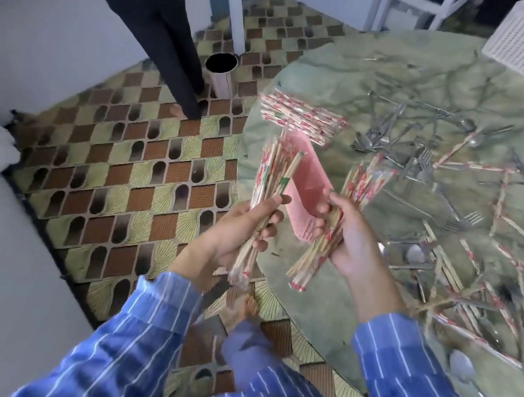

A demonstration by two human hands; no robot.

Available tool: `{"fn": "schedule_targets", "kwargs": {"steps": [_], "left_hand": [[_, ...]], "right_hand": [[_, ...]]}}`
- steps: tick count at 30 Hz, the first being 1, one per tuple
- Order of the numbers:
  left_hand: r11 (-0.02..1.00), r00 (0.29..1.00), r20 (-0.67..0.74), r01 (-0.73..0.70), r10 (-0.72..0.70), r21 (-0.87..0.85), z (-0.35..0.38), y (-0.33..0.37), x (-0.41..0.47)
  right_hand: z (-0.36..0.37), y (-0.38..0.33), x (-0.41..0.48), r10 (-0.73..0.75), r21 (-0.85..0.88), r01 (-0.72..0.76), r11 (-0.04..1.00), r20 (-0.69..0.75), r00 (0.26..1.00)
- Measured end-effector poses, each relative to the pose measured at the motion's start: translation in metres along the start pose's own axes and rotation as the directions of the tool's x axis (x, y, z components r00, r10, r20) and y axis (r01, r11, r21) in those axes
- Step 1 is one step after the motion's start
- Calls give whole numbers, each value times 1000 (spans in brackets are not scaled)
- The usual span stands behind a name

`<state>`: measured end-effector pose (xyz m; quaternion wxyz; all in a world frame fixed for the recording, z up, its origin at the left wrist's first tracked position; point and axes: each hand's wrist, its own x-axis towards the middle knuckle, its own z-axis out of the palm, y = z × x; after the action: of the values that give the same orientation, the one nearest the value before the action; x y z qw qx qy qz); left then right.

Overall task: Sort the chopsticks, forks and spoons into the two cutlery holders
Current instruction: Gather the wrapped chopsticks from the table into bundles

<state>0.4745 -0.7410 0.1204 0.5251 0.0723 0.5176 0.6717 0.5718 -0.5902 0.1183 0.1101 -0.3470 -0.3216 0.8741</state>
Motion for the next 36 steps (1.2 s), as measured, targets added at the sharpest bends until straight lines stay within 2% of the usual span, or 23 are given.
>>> {"fn": "schedule_targets", "kwargs": {"steps": [5,8,11,14,17,21,24,28,32,36], "left_hand": [[998,998,56,20,-24,59,-41,52,44],[993,997,60,36,-43,111,-64,93,71],[988,997,70,28,-39,151,-86,131,101],[989,996,75,31,-42,142,-97,159,135],[988,996,79,27,-39,149,-98,181,175],[954,980,162,62,-113,293,-97,207,237],[894,966,192,73,-174,443,-96,224,291],[743,939,220,53,-264,667,-101,241,369],[564,899,261,-19,-351,825,-95,256,422],[449,787,424,-213,-448,868,-92,268,451]], "right_hand": [[46,-9,51,-28,37,29,999,-18,999],[80,-24,79,-22,138,33,990,-78,997],[106,-38,110,23,163,1,987,-145,989],[120,-45,142,16,215,31,976,-214,977],[129,-53,166,9,191,43,981,-266,964],[142,-64,202,-34,251,120,961,-323,946],[151,-68,235,-101,247,216,945,-407,908],[159,-67,286,-185,319,400,859,-535,824],[161,-68,327,-125,363,493,791,-693,710],[160,-60,357,-30,382,582,718,-818,575]]}}
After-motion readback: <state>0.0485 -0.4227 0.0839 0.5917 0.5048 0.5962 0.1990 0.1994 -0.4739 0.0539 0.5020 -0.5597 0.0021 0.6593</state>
